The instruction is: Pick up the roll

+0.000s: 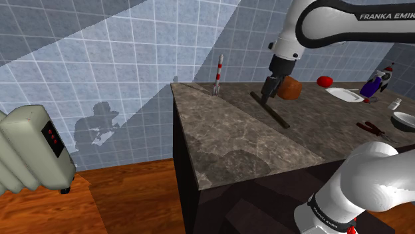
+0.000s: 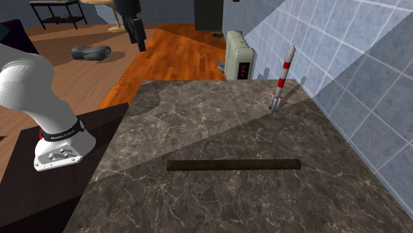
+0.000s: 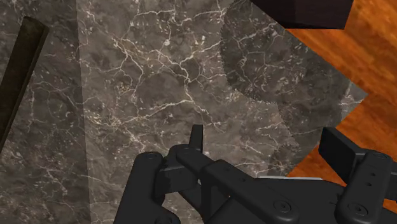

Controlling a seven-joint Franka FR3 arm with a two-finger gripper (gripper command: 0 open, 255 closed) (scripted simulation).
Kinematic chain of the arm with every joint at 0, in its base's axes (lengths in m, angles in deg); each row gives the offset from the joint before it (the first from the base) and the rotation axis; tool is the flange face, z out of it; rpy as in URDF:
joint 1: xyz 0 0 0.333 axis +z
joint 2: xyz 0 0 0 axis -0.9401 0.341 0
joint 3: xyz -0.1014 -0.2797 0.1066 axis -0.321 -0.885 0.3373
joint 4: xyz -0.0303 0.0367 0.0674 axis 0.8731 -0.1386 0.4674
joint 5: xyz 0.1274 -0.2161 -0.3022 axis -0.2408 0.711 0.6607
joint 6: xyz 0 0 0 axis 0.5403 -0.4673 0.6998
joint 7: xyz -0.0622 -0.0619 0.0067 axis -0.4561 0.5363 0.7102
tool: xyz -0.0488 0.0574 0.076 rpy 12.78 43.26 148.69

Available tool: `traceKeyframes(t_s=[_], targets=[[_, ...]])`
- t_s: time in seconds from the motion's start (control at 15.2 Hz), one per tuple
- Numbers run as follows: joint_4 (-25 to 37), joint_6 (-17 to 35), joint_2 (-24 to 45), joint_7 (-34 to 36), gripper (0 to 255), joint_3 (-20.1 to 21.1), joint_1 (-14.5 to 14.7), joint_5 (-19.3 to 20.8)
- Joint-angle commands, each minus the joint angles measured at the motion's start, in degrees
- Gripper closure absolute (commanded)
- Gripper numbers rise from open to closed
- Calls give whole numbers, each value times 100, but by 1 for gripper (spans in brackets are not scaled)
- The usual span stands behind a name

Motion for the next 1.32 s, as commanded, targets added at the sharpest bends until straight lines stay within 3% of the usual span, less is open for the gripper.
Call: traceKeyframes(t_s=[0.0, 0.66, 1.25], targets=[[62, 223, 292, 2, 0, -84, -110, 83], [496, 1320, 1869, -112, 0, -639, -649, 429], [1308, 2019, 3404, -244, 0, -1133, -1056, 467]])
